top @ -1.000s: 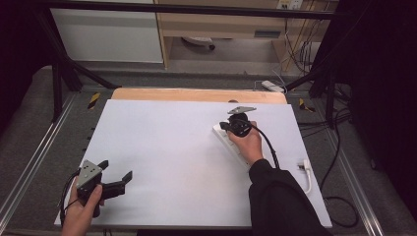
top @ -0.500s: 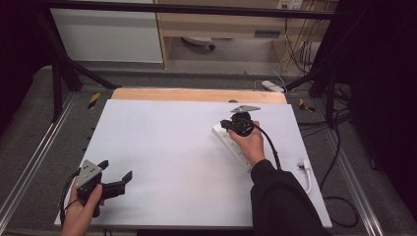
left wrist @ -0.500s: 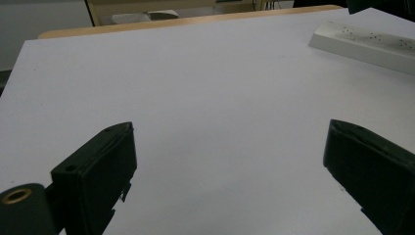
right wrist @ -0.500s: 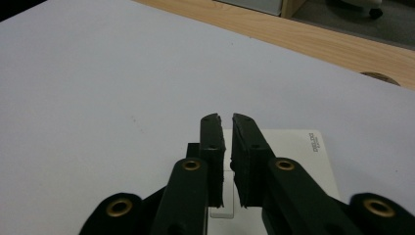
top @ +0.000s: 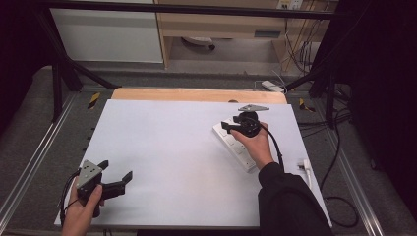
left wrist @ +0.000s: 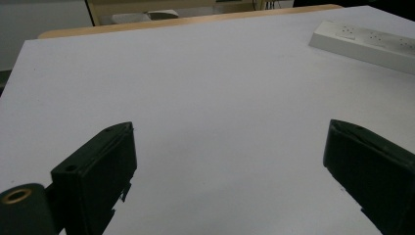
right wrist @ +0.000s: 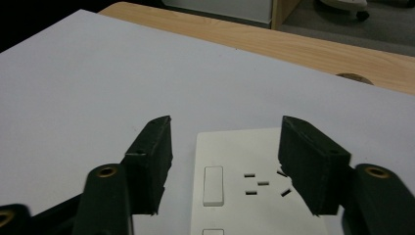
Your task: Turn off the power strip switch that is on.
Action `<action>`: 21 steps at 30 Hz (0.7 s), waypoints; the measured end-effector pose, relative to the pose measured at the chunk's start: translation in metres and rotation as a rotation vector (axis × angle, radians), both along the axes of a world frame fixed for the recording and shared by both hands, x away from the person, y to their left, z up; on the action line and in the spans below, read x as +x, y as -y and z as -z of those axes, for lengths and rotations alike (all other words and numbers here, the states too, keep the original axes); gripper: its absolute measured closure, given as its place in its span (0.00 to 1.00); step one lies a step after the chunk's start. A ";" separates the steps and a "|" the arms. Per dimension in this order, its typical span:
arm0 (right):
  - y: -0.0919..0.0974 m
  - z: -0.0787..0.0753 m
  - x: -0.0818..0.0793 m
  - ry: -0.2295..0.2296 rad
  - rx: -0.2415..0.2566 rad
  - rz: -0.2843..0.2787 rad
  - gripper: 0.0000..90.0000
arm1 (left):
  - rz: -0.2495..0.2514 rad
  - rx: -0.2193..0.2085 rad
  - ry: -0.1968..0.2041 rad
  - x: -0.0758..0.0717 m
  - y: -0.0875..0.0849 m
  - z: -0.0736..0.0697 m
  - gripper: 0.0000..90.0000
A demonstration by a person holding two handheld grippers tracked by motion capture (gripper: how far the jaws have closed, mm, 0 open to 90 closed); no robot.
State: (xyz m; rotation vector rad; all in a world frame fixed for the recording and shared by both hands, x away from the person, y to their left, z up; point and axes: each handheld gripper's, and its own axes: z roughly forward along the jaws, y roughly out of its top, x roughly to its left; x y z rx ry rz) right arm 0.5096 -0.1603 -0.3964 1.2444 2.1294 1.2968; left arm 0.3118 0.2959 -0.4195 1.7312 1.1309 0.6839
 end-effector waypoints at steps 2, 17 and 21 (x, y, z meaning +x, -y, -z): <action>0.001 -0.003 -0.001 0.004 -0.001 0.011 0.29 | 0.000 -0.001 0.000 0.000 0.000 0.000 0.06; 0.011 -0.025 -0.011 0.071 -0.015 0.111 0.08 | 0.002 -0.003 0.000 0.000 0.000 0.000 0.06; 0.013 -0.028 -0.014 0.062 -0.020 0.126 0.07 | 0.000 -0.006 0.001 0.000 0.000 0.000 0.06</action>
